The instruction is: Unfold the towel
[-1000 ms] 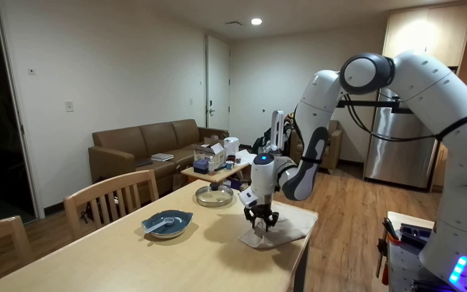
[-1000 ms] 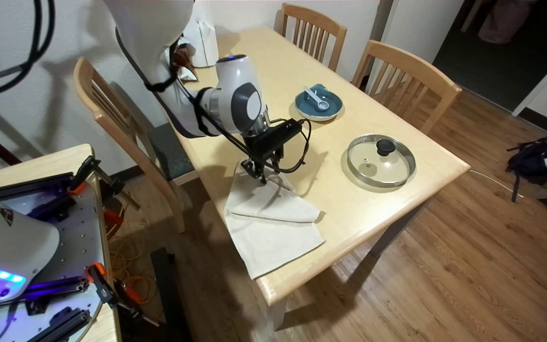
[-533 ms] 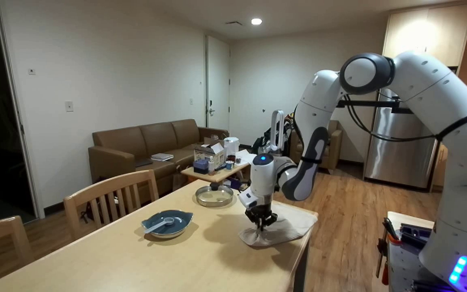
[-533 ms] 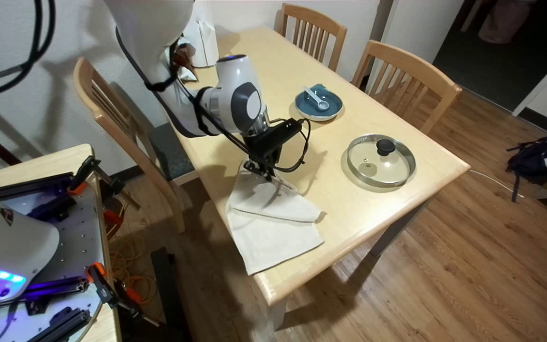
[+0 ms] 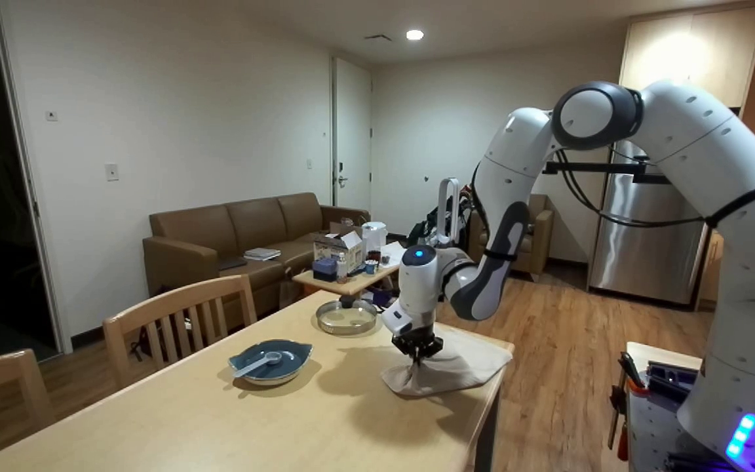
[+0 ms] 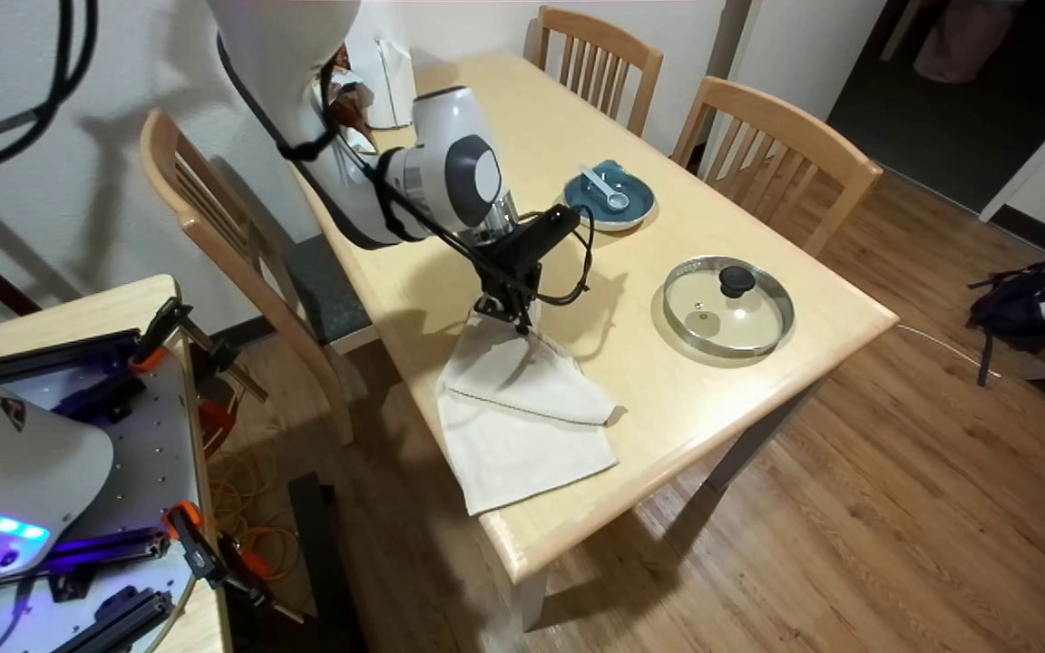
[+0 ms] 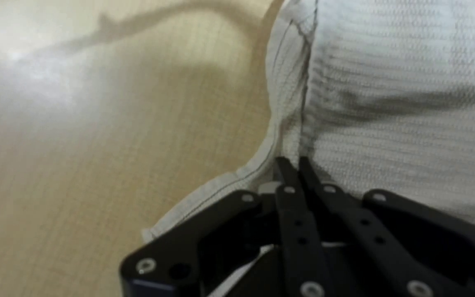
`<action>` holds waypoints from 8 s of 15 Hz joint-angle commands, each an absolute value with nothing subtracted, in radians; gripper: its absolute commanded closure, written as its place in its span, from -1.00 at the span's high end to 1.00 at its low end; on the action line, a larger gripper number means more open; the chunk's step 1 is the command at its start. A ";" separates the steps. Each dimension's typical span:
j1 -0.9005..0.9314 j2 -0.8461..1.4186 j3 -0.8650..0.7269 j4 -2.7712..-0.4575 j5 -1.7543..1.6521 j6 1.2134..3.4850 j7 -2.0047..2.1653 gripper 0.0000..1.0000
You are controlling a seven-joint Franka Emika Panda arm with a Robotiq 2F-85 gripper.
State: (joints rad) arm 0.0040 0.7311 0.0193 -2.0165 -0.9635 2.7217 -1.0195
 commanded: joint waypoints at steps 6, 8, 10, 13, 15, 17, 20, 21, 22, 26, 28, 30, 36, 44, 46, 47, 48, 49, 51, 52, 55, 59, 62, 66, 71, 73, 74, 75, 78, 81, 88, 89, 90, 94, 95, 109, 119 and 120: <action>0.023 0.687 0.065 -2.061 -1.097 2.680 -1.291 -0.94; 0.015 0.691 0.073 -2.074 -1.105 2.665 -1.380 -0.94; 0.025 0.709 0.068 -2.052 -1.077 2.672 -1.335 -0.91; 0.025 0.709 0.068 -2.056 -1.078 2.670 -1.360 -0.91; 0.025 0.709 0.068 -2.056 -1.078 2.670 -1.364 -0.91; 0.022 0.708 0.070 -2.058 -1.075 2.664 -1.378 -0.95; 0.024 0.706 0.072 -2.064 -1.080 2.623 -1.427 -0.95; 0.018 0.709 0.081 -2.068 -1.082 2.612 -1.482 -0.95; 0.010 0.709 0.089 -2.074 -1.090 2.615 -1.541 -0.95; 0.003 0.709 0.098 -2.081 -1.109 2.659 -1.720 -0.96; 0.007 0.705 0.103 -2.079 -1.109 2.653 -1.813 -0.96; 0.010 0.702 0.103 -2.083 -1.111 2.651 -1.894 -0.96; 0.028 0.720 0.093 -2.060 -1.079 2.633 -1.878 -0.91; 0.084 0.640 0.044 -2.100 -1.107 2.647 -1.504 0.35; 0.079 0.606 0.050 -2.130 -1.093 2.656 -1.401 0.62; 0.063 0.594 0.059 -2.148 -1.071 2.656 -1.366 0.72; 0.051 0.582 0.058 -2.169 -1.062 2.659 -1.329 0.87; 0.050 0.569 0.041 -2.191 -1.072 2.649 -1.274 0.96; 0.038 0.547 0.011 -2.234 -1.097 2.659 -1.168 1.00; 0.034 0.551 0.003 -2.236 -1.090 2.651 -1.126 1.00; 0.019 0.584 0.020 -2.204 -1.083 2.625 -1.137 1.00; 0.033 0.582 0.001 -2.198 -1.116 2.636 -1.050 1.00; 0.027 0.574 -0.025 -2.190 -1.111 2.618 -0.935 1.00; 0.015 0.565 -0.092 -2.191 -1.167 2.622 -0.728 1.00; -0.031 0.582 -0.069 -2.176 -1.189 2.612 -0.701 1.00; -0.031 0.582 -0.058 -2.176 -1.187 2.613 -0.701 1.00; -0.021 0.589 -0.074 -2.158 -1.238 2.654 -0.640 1.00; 0.001 0.596 -0.099 -2.127 -1.315 2.686 -0.550 1.00; 0.020 0.618 -0.132 -2.043 -1.386 2.718 -0.441 1.00; -0.055 0.650 -0.069 -1.987 -1.314 2.688 -0.486 1.00; -0.137 0.778 -0.046 -1.898 -1.246 2.738 -0.512 1.00; -0.141 0.792 -0.048 -1.886 -1.252 2.751 -0.510 1.00; -0.145 0.804 -0.046 -1.875 -1.250 2.758 -0.516 1.00; -0.137 0.831 -0.050 -1.844 -1.265 2.770 -0.524 1.00; -0.137 0.835 -0.048 -1.838 -1.263 2.771 -0.524 1.00; -0.199 0.851 -0.016 -1.839 -1.221 2.832 -0.682 -0.07; -0.196 0.856 -0.025 -1.843 -1.229 2.823 -0.683 -1.00; -0.190 0.852 -0.029 -1.846 -1.231 2.810 -0.678 -0.96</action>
State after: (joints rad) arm -0.1855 0.8550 -0.0282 -1.8425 -1.2499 2.8093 -0.6392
